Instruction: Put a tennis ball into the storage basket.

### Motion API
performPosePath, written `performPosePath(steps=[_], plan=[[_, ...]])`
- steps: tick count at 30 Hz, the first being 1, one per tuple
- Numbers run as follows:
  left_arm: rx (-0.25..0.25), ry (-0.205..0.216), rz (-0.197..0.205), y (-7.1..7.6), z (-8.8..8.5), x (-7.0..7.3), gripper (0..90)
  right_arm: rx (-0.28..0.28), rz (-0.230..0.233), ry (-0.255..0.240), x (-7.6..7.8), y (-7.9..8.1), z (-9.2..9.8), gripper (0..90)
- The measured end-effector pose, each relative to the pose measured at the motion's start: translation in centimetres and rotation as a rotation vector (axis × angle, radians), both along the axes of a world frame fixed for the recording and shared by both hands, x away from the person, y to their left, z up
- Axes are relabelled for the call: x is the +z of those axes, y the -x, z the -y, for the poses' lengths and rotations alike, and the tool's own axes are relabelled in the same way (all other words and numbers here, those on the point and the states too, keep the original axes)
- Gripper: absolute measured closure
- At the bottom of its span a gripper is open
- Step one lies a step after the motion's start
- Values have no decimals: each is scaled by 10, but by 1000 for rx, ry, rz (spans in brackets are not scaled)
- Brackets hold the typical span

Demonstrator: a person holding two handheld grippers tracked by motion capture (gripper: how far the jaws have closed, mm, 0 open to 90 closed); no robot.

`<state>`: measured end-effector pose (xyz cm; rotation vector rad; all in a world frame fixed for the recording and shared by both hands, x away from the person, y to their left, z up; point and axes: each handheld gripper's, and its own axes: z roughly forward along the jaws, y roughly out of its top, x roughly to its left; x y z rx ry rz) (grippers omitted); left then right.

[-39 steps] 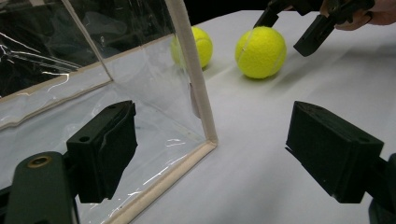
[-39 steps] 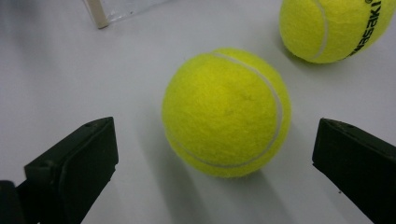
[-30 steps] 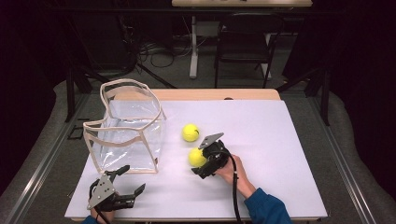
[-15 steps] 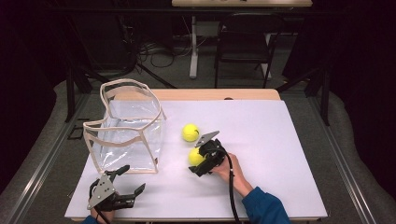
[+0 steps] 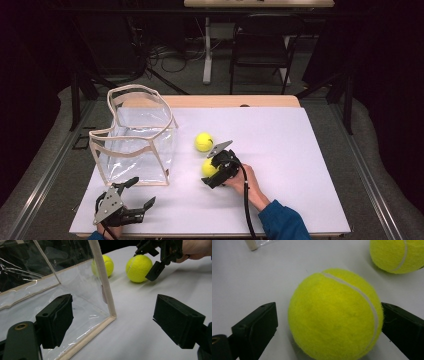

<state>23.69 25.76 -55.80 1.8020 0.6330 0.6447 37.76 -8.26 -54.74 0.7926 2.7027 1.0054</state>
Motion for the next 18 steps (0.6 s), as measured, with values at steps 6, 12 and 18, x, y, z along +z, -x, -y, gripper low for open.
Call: performPosePath(steps=[6,12,18], plan=[[-2,-2,-1,0,0,0,159,-9,2,9,-1,-1,0,143],[-1,0,-4,-1,0,0,159,-16,4,27,-3,-1,-1,236],[-2,-3,-2,0,0,0,159,-17,5,31,-3,0,-1,248]])
